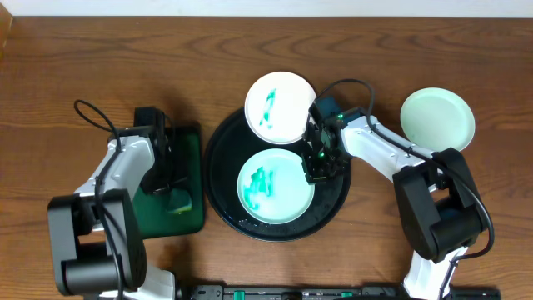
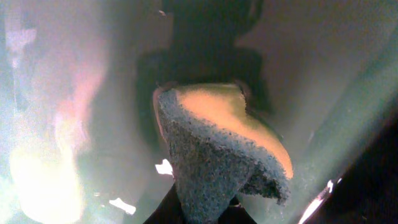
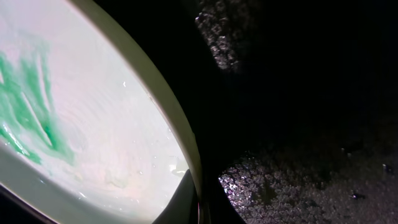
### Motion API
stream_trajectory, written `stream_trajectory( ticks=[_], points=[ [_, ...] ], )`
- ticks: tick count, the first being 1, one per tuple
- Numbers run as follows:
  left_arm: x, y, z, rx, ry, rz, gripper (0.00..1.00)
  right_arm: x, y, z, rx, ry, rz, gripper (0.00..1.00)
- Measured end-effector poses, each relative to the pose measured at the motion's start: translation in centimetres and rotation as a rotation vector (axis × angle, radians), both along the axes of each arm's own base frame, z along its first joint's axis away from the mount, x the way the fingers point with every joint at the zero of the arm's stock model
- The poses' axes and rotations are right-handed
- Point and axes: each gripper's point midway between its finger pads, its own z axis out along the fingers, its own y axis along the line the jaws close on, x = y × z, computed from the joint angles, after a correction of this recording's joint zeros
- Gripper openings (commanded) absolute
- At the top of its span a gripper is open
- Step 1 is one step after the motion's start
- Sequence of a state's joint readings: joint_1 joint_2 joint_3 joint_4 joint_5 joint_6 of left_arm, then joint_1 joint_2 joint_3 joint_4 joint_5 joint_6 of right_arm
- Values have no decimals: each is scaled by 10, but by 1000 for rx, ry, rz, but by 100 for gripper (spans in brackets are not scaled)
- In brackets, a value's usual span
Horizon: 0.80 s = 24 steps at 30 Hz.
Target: Clean dirty plates on tray and stack at the side
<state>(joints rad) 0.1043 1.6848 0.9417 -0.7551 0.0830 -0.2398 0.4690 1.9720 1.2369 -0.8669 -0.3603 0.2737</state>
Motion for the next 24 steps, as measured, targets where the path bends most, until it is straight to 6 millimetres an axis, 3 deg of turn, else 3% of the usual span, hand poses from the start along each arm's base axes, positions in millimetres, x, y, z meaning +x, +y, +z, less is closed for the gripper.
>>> stream_trajectory(
  ticks=[3, 10, 12, 17, 24],
  points=[
    [3, 1, 17, 6, -54, 12, 7, -2, 1, 0, 4, 7, 5, 1],
    [8, 1, 89, 25, -297, 57, 7, -3, 1, 0, 5, 8, 10, 1],
    [7, -4, 99, -2, -332, 52, 7, -3, 2, 0, 5, 8, 11, 1],
    [9, -34, 107, -175, -364, 11, 7, -3, 2, 0, 6, 8, 13, 1],
    [23, -98, 124, -471, -436, -166, 7, -3, 2, 0, 8, 6, 19, 1]
  ],
)
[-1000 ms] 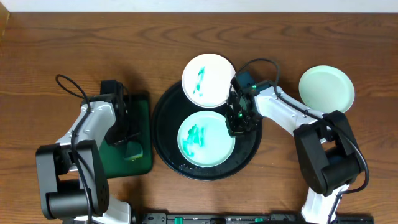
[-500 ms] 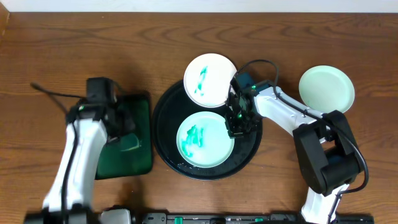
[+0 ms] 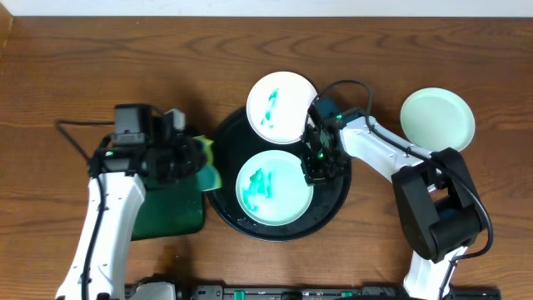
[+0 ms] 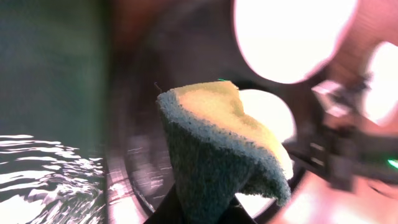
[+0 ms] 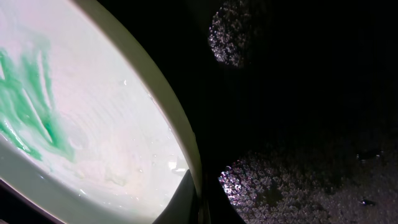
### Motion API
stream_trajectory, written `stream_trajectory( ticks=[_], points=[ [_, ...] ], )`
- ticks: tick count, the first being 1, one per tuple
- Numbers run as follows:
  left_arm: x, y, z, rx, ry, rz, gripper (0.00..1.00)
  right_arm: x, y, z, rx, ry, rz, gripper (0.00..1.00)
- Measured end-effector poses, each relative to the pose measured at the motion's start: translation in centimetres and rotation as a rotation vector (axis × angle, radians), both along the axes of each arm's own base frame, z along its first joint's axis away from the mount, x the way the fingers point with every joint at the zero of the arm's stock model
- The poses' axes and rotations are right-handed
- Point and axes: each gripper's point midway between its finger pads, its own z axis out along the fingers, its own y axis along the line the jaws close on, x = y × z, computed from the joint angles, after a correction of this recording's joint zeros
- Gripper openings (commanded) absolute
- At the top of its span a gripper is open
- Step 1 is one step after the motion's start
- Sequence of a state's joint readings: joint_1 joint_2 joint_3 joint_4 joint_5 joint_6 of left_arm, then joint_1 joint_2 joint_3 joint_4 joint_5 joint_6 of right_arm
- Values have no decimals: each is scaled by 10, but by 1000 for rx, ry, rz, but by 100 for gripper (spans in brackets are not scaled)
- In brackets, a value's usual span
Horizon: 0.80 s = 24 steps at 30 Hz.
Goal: Clean dirty plates on tray and stack at the side
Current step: 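Bring the sponge in the left gripper onto the bottom plate and scrub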
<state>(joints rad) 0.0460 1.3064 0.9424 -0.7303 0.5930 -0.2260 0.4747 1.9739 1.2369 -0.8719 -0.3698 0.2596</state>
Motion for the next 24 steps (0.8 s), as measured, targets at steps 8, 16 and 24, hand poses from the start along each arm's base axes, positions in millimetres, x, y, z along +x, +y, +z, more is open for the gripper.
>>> stream_trajectory(
  ticks=[8, 16, 24],
  points=[
    [-2, -73, -20, -120, 32, -243, 8, -1, 1, 0, 5, 3, 1, 1],
    [-17, -121, -76, -111, 158, -398, 7, -2, 2, 0, 13, 12, 1, 1],
    [-35, -133, -128, -19, 280, -457, 7, -3, 2, 0, 11, 15, 0, 1]
  ],
)
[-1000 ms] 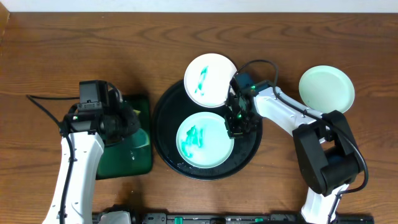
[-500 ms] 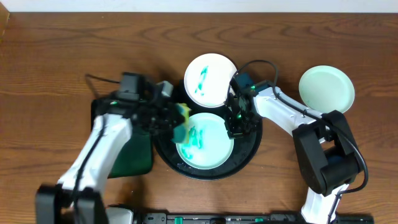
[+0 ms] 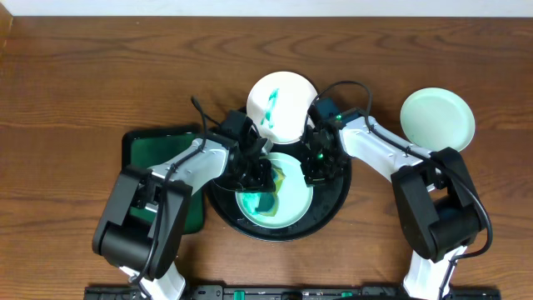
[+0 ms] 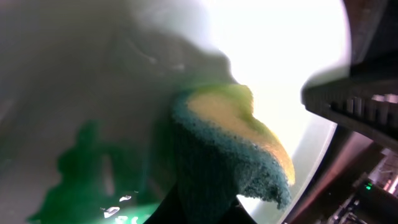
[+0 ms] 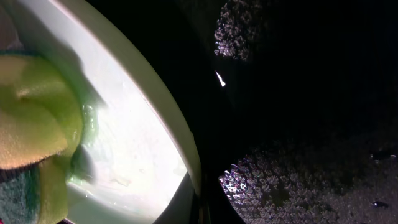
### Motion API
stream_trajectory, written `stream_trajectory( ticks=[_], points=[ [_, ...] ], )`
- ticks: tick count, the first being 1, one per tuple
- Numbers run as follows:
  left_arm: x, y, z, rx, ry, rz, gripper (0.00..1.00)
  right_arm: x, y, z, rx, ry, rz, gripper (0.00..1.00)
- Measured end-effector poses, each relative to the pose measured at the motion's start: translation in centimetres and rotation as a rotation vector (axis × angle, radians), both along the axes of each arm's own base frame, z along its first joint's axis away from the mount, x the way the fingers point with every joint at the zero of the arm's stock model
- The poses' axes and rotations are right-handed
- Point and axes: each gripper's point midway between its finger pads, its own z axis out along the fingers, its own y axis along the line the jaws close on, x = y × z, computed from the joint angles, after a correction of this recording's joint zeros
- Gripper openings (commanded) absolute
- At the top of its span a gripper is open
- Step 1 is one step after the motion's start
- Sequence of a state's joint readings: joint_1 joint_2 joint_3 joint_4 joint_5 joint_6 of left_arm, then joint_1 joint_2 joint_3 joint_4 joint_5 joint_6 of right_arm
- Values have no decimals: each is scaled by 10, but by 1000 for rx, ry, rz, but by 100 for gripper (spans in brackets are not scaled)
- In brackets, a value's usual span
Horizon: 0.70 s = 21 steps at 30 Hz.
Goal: Clean dirty plates on tray and stack at the side
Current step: 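Bring the sponge in the left gripper onto the bottom plate and scrub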
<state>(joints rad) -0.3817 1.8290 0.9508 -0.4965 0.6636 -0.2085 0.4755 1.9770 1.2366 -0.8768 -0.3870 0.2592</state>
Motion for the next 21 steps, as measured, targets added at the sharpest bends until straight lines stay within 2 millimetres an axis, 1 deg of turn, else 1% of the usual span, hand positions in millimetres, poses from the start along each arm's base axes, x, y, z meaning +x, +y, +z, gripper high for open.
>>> stream_trajectory(
  ticks=[7, 9, 13, 15, 21],
  points=[
    [7, 9, -4, 121, -23, 19, 7, -1, 0, 0, 1, 5, 0, 1],
    [12, 17, -4, 181, -39, 42, 7, -1, 0, 0, 1, 5, -1, 1],
    [22, 41, -5, 336, -74, 104, 7, -1, 0, 0, 0, 6, -1, 1],
    [24, 49, -6, 389, -85, 122, 7, -1, 0, 0, 0, 6, -1, 1],
    [25, 59, -6, 489, -102, 152, 7, -2, 0, 0, 0, 8, -1, 1]
  ],
)
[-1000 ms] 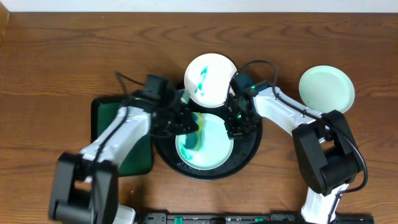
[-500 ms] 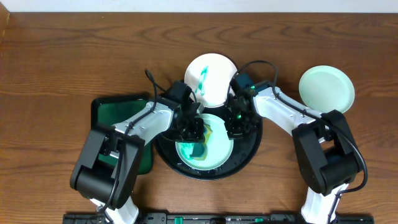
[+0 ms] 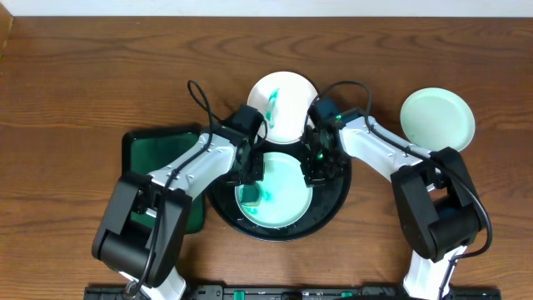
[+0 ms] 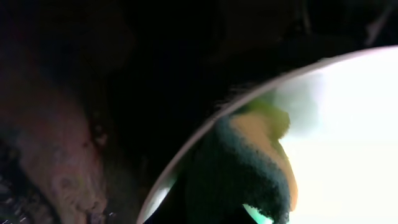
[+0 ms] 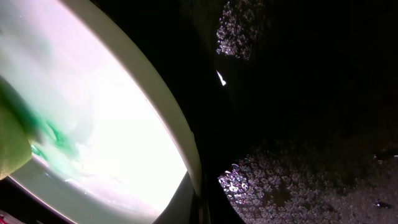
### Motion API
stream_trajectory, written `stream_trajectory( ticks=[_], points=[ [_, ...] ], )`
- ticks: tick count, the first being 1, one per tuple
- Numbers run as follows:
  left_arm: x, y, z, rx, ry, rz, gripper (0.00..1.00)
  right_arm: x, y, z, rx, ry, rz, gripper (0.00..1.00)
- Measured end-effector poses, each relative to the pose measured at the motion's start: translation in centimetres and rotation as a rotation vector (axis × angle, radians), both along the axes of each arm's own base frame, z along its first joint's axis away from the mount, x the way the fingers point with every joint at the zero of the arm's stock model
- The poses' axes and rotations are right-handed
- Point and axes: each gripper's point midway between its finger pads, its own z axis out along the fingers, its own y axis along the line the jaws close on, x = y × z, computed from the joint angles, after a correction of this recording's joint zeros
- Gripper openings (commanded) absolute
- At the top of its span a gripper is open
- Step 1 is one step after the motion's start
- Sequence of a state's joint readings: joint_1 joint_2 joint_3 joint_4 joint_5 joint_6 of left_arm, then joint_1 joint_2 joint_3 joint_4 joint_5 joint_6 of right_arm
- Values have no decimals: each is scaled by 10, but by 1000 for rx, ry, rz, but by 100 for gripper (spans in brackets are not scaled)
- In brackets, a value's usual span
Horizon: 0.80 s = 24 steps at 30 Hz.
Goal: Clean dirty plates on tray and stack at the side
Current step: 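Bring the sponge in the left gripper onto the bottom plate and scrub, then scrub the bottom plate with the sponge while right gripper holds rim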
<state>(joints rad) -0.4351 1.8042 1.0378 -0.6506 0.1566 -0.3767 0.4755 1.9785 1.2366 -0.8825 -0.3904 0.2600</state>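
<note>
A mint-green plate (image 3: 283,185) lies in the round black tray (image 3: 337,196). Green smear remains at the plate's lower left (image 3: 250,197). My left gripper (image 3: 252,167) is shut on a yellow-and-dark-green sponge (image 4: 255,158), pressed on the plate's left rim. My right gripper (image 3: 316,169) is shut on the plate's right rim (image 5: 180,134), one finger over and one under. The sponge (image 5: 9,146) shows at the far side in the right wrist view. A white plate (image 3: 283,107) with a green smear rests on the tray's back edge.
A green basin (image 3: 158,150) sits to the left of the tray. A clean mint plate (image 3: 437,119) lies on the wooden table at the right. Water drops (image 5: 280,186) cover the tray's floor.
The sponge has gone from the middle of the mint plate to its left rim. The plate's middle now looks wiped, with smear left at the lower left. The right gripper has not moved.
My left gripper held the sponge in the green basin. Then it held it in the air between basin and tray, then on the plate's smeared middle, now at the left rim. My right gripper stayed shut on the plate's right rim throughout.
</note>
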Motion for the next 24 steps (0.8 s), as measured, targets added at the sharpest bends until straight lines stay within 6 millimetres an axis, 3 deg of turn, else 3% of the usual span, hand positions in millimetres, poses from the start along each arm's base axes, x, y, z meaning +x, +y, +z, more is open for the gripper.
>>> stream_trajectory(
  ticks=[6, 12, 24],
  points=[
    [1, -6, 0, -68, -5, -89, 7, -1, 0, 0, -1, 2, 0, 1],
    [-1, -32, 4, -276, 10, -197, 7, -1, 0, 0, -1, 3, 0, 1],
    [-38, -79, 6, -466, 100, -348, 7, -1, 0, 0, -2, 4, -1, 1]
  ],
)
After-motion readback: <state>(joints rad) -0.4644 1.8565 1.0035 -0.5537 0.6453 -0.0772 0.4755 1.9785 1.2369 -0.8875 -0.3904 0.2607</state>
